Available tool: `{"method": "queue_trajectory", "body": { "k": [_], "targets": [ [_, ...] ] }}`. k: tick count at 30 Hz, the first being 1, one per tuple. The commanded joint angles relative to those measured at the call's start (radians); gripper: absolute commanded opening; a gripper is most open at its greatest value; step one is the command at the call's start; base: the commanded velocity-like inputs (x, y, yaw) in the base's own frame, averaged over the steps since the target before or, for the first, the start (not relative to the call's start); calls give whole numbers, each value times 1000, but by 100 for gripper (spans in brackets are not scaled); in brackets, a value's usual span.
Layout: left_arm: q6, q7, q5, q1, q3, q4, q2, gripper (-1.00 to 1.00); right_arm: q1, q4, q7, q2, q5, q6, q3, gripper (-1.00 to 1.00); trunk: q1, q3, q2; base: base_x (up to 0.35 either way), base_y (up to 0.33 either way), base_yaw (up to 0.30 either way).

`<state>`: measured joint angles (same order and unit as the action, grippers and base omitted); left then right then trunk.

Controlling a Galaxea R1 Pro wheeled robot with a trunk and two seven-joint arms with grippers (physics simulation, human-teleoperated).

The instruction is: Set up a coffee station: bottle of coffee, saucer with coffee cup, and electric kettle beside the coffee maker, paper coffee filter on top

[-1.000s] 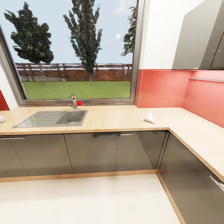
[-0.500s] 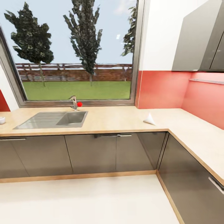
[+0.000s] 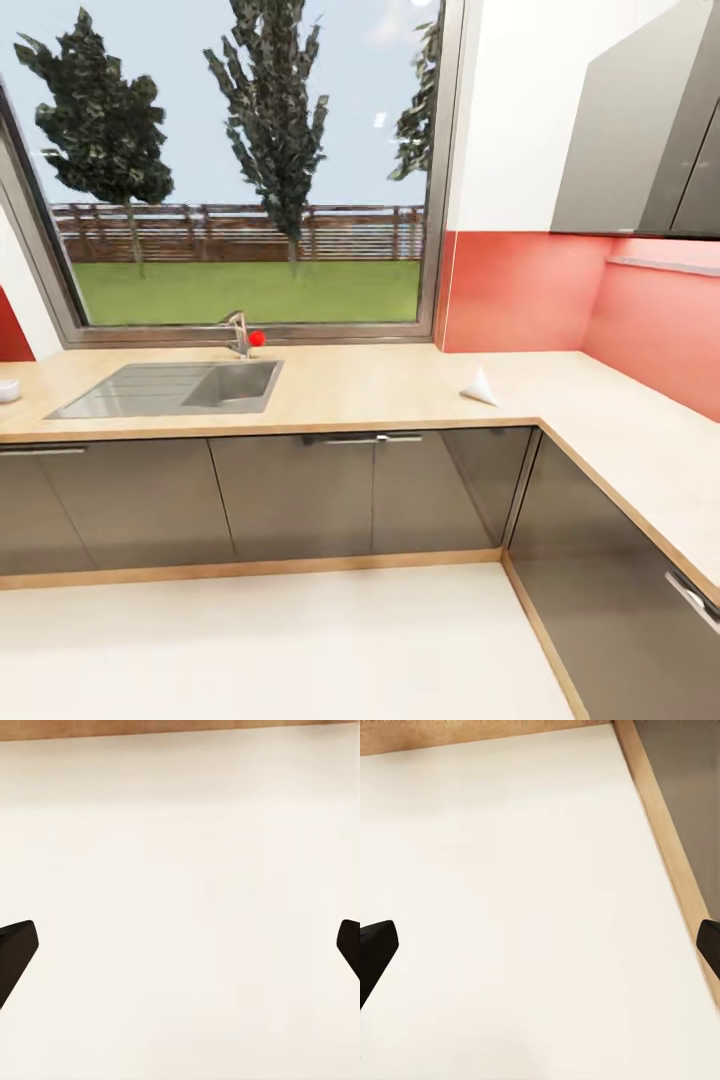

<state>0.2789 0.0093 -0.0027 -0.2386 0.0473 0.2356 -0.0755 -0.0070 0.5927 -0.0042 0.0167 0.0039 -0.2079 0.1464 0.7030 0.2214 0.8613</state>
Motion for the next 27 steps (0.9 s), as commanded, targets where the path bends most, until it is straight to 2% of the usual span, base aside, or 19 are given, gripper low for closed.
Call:
{"method": "queue_trajectory", "body": {
  "k": [1, 27],
  "targets": [
    [3, 0, 0, -1, 3, -1, 0, 100, -1, -1, 0, 0, 0, -3, 1, 100, -4, -2, -6, 0, 0, 0],
    [3, 0, 0, -1, 3, -1, 0, 100, -1, -1, 0, 0, 1, -3, 1, 100, -104, -83, -188, 0, 0, 0]
  ]
}}
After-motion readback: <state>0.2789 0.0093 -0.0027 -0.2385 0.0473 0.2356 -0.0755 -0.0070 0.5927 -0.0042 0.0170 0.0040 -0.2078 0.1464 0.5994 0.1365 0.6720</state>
